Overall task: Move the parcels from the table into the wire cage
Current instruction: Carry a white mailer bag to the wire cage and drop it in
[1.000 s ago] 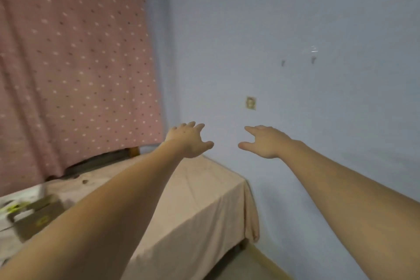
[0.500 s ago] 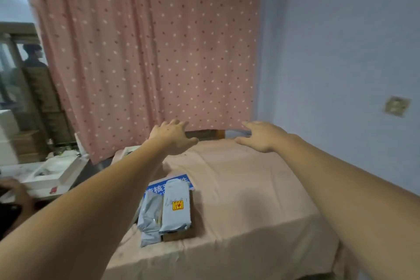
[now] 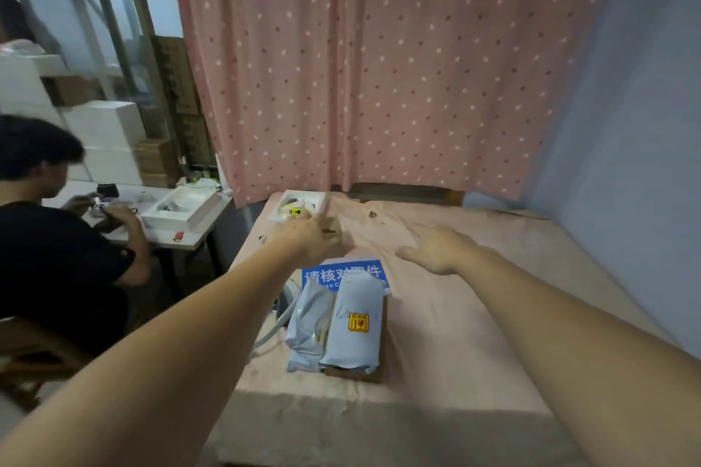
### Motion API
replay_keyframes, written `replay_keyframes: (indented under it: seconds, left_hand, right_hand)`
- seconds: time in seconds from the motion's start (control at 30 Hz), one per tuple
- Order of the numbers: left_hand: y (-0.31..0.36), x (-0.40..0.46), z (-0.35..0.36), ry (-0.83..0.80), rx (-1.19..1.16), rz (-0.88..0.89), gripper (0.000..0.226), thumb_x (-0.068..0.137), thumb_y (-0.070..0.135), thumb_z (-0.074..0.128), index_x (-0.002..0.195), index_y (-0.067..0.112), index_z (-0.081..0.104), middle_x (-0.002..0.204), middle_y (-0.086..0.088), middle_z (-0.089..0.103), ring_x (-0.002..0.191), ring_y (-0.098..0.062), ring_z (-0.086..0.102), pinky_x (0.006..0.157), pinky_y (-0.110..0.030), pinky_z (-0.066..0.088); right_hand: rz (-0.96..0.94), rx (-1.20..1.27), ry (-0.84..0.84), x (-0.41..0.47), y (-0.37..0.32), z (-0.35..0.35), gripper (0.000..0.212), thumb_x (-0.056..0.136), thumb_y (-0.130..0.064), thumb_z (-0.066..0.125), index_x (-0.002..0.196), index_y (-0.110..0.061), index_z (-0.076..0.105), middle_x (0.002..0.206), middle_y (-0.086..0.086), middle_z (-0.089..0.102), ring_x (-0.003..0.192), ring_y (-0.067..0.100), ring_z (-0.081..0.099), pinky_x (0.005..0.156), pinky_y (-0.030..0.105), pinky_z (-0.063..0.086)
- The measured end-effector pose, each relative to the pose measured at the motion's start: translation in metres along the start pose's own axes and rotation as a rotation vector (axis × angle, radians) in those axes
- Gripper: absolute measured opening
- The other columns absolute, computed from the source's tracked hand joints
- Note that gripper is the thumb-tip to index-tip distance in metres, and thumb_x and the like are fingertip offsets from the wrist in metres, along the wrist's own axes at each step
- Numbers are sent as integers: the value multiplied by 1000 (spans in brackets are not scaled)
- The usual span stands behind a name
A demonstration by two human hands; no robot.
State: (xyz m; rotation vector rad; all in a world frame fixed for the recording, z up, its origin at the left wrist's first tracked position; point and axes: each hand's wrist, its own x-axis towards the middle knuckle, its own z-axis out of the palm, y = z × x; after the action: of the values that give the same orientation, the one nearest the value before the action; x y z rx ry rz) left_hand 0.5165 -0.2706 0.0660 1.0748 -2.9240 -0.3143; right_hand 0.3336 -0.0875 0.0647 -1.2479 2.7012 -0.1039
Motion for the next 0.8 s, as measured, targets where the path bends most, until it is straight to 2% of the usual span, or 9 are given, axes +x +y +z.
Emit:
replay_keyframes:
  seconds: [0.13, 0.33, 0.43, 0.5, 0.6, 0.67, 0.7, 0.8]
  left_hand:
    - [-33, 55, 55, -96, -36, -19, 70, 92, 67, 40, 147, 24, 45, 142, -12, 61, 121, -35, 60, 99, -48, 50]
    - [-57, 115, 152, -338, -217, -24, 64, 105, 52, 44, 151, 8, 44, 152, -17, 51, 135, -36, 51, 109, -40, 44]
    - [-51, 125, 198, -442, -353, -85, 43, 107, 40, 47, 134, 7, 55, 132, -14, 61, 117, -31, 59, 101, -36, 48]
    - [-45, 126, 225, -481, -422, -138, 34, 107, 31, 49, 126, 6, 61, 114, -13, 62, 101, -28, 59, 88, -33, 48]
    - [-44, 125, 257, -517, -409, -152, 41, 108, 33, 44, 127, 3, 65, 121, -15, 69, 105, -29, 63, 83, -33, 45]
    - [-46, 122, 268, -527, -381, -136, 42, 109, 36, 39, 122, 6, 66, 118, -13, 69, 98, -26, 60, 80, -30, 41]
    - [-45, 121, 268, -526, -385, -146, 41, 110, 35, 39, 120, 6, 66, 114, -12, 70, 99, -27, 62, 80, -30, 41]
    - [-41, 125, 257, -472, -466, -180, 35, 106, 32, 49, 116, 4, 67, 111, -13, 72, 105, -31, 68, 79, -31, 47]
  right_hand:
    - [55, 67, -113, 47, -9, 55, 77, 100, -60, 50, 164, -28, 25, 168, 5, 34, 150, 31, 38, 119, 46, 37]
    - [269, 330, -237, 89, -9, 140, 66, 103, -40, 55, 161, -14, 34, 157, 11, 50, 141, 30, 49, 113, 36, 42]
    - [347, 430, -317, 93, -8, 182, 60, 105, -30, 55, 159, -12, 36, 153, 12, 52, 137, 30, 51, 104, 31, 43]
    - [422, 506, -343, 96, -4, 213, 55, 103, -32, 58, 152, -11, 45, 143, 11, 58, 123, 28, 58, 92, 31, 45]
    - [481, 632, -386, 101, -2, 252, 33, 100, -31, 60, 128, -13, 64, 107, 2, 68, 87, 19, 63, 67, 27, 49]
    - [472, 704, -398, 103, -5, 265, 20, 99, -27, 62, 115, -17, 69, 93, -3, 70, 74, 11, 62, 57, 23, 46]
    - [473, 752, -389, 104, -7, 268, 19, 98, -26, 65, 114, -18, 71, 96, -2, 72, 76, 12, 65, 58, 24, 48]
    - [501, 908, -332, 106, -8, 265, 25, 93, -26, 73, 117, -17, 72, 112, 1, 77, 93, 16, 73, 76, 31, 58]
